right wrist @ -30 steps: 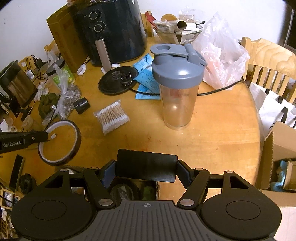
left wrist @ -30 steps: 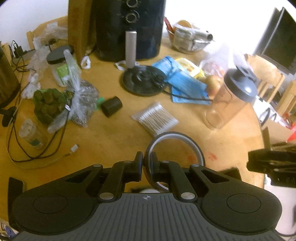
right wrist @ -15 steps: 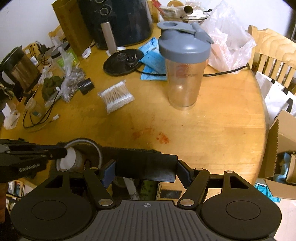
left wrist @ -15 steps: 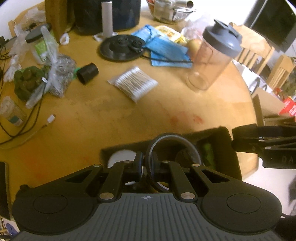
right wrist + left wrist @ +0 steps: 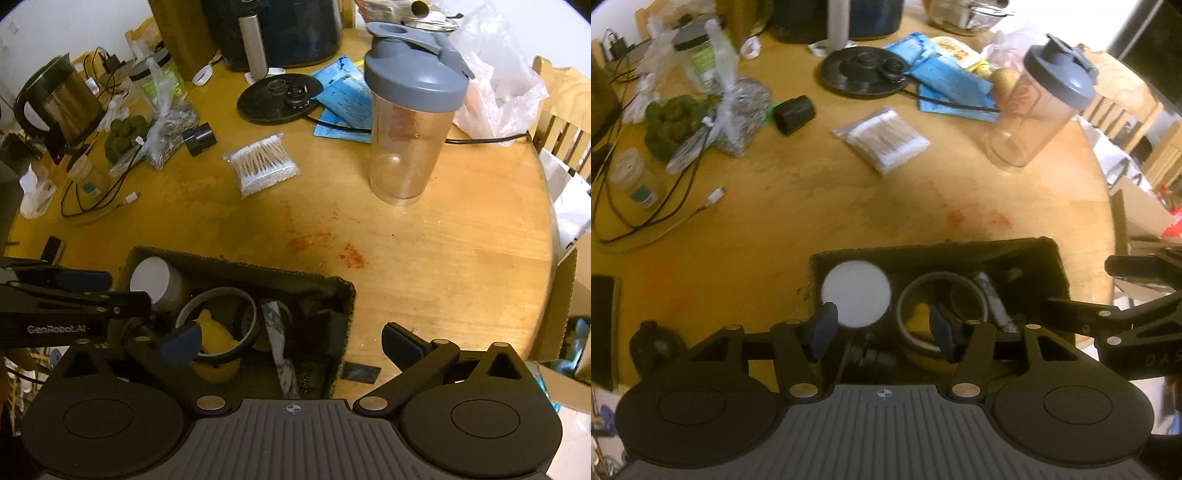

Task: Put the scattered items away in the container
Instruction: 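Open the left gripper over the box while the right gripper releases the block into it, then reach the left gripper to the black cylinder and close on it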

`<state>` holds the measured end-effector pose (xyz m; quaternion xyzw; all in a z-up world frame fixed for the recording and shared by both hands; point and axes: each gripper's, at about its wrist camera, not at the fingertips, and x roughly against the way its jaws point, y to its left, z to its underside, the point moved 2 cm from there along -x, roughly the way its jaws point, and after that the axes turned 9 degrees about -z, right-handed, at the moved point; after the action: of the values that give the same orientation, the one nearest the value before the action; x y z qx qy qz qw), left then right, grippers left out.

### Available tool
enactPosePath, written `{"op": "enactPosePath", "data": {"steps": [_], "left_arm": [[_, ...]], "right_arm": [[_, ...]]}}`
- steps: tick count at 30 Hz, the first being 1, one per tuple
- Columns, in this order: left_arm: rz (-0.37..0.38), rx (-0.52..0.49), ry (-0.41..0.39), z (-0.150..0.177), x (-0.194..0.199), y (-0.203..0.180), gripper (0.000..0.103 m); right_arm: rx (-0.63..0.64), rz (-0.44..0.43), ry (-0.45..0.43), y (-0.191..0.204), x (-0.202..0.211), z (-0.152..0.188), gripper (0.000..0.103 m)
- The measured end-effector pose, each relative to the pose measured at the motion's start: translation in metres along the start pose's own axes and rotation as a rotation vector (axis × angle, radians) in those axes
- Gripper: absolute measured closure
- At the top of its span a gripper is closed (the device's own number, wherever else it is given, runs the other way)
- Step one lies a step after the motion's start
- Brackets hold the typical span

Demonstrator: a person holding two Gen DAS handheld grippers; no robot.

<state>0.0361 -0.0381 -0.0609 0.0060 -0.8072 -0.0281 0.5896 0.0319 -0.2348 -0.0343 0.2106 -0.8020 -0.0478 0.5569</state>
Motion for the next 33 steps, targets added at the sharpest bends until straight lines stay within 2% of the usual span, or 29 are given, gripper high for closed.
{"op": "enactPosePath", "data": {"steps": [1,3,6,10,13,17,24,33], "left_arm": [[-0.009,0.009,0.004,0.001,0.001,0.002,0.048],[-0.029,0.027,0.009,0.002,0.003,0.005,0.039],[-0.043,0.048,0.014,0.002,0.005,0.01,0.037],[-0.017,0.049,0.017,0.002,0.007,0.01,0.037],[0.027,0.009,0.007,0.0,0.011,0.003,0.037],[0.048,-0.075,0.007,-0.002,0.011,-0.013,0.037],[0.087,-0.194,0.019,-0.004,0.011,-0.036,0.037],[0.106,-0.257,0.034,-0.008,0.01,-0.05,0.037]], "right_arm": [[0.005,0.001,0.008,0.001,-0.001,0.0,0.0],[0.008,0.004,0.016,0.002,-0.003,-0.001,0.0],[0.017,-0.001,0.022,0.004,-0.004,-0.002,0.0],[0.028,0.001,0.025,0.005,-0.005,-0.003,0.0],[0.018,0.004,0.018,0.003,-0.004,-0.005,0.0],[0.004,0.022,0.01,-0.004,-0.001,-0.007,0.0],[-0.048,0.106,-0.006,-0.03,0.01,-0.008,0.0],[-0.121,0.158,-0.04,-0.056,0.021,-0.007,0.0]]}}
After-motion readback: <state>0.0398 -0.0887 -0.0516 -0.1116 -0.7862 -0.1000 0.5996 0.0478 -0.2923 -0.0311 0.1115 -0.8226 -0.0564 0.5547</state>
